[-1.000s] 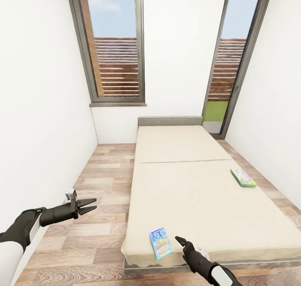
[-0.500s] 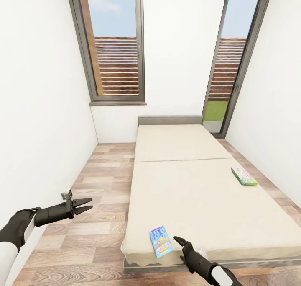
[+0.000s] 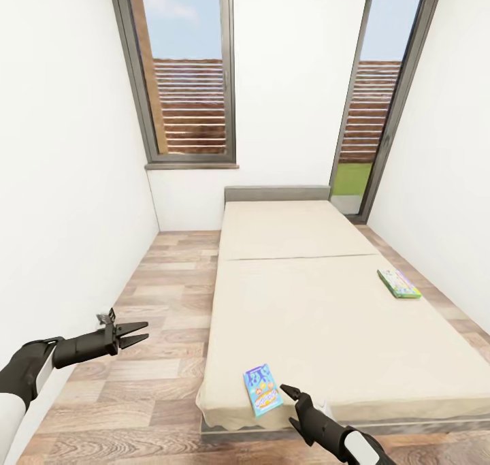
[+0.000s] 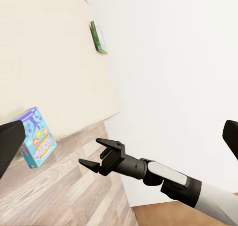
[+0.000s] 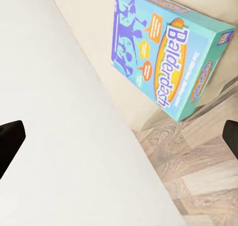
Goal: Put all the toys in the child's room - the three board games (two on the bed and one on the table), the two jigsaw puzzles on the table, and the tennis ball on the table - inside the toy box on the table in the child's room.
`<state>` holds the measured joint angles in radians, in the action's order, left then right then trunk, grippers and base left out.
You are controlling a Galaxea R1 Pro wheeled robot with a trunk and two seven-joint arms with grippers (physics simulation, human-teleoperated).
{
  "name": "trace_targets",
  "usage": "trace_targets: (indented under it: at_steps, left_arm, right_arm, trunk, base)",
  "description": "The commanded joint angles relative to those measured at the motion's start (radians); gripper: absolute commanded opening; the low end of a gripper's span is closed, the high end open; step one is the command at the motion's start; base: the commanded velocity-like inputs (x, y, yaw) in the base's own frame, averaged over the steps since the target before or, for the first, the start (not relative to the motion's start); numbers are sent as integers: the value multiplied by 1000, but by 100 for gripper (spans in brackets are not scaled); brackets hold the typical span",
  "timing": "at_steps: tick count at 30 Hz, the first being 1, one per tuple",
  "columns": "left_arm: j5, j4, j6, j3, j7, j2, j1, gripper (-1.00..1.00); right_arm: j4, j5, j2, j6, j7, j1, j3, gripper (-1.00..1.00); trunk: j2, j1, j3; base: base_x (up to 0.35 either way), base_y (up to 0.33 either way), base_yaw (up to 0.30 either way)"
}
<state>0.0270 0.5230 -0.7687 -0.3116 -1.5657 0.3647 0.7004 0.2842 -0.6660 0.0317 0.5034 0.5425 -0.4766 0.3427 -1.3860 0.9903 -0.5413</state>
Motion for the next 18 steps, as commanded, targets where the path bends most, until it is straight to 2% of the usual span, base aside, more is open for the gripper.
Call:
trace_targets:
  at_steps: [1,18]
  left_arm:
    - [3,0,-11,-1,-5,0,1,100]
    - [3,0,-9,0,-5,-1,1,100]
  right_arm:
    - [1,-4,1,8,0,0,5,100]
    - [1,-4,-9,8,3,1,5,100]
  trunk:
    - [-8,4,-4]
    - [-127,69,-57]
  base:
    - [0,0,0]
    - [0,0,0]
